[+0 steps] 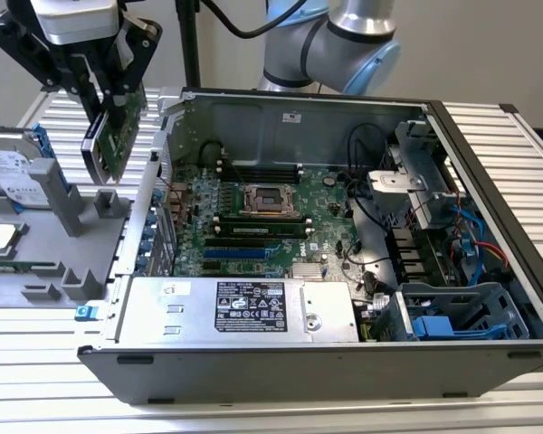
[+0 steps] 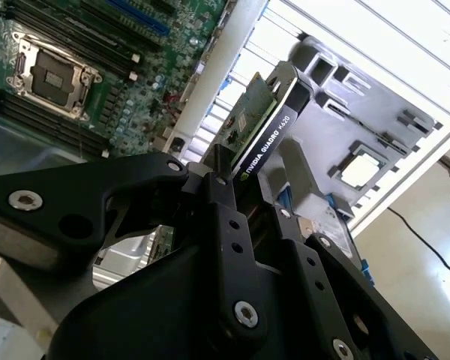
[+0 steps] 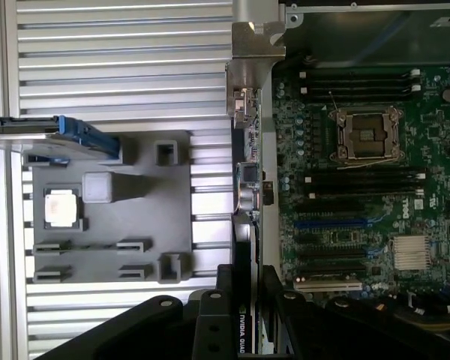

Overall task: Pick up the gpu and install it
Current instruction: 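Pick up the gpu and move the gpu toward the slot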

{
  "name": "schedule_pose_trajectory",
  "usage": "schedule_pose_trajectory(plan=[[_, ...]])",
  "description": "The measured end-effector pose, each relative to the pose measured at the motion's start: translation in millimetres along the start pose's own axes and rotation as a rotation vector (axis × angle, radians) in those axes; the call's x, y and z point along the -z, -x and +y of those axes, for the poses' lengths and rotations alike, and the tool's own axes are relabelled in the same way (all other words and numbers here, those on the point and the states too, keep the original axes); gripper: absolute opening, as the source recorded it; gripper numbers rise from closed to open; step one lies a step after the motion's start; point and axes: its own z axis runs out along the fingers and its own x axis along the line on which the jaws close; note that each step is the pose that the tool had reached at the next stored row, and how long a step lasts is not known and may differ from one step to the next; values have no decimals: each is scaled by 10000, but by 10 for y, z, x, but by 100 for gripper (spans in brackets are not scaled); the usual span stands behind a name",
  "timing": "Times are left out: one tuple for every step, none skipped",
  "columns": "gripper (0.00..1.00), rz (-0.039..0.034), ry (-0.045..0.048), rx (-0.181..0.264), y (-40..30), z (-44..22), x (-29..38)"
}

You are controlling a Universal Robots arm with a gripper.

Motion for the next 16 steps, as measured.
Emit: schedule_pose_trajectory(plan=[[0,0,0,-1,8,1,0],[0,0,0,0,17,1,0],[0,0,0,0,24,1,0],[0,0,1,0,26,1,-1],[0,0,0,-2,27,1,-1],[0,0,0,-2,28,2,-1],[0,0,0,-1,30,2,0],[0,0,0,-1,31,2,-1],[0,0,1,-1,33,2,-1],[0,0,0,0,36,2,-1],[0,0,0,-1,37,2,-1],[0,0,0,-1,38,2,-1],[0,0,0,-1,39,2,-1],[0,0,0,0,40,2,-1],[0,0,0,0,41,2,-1],[0,0,0,-1,42,3,-1]])
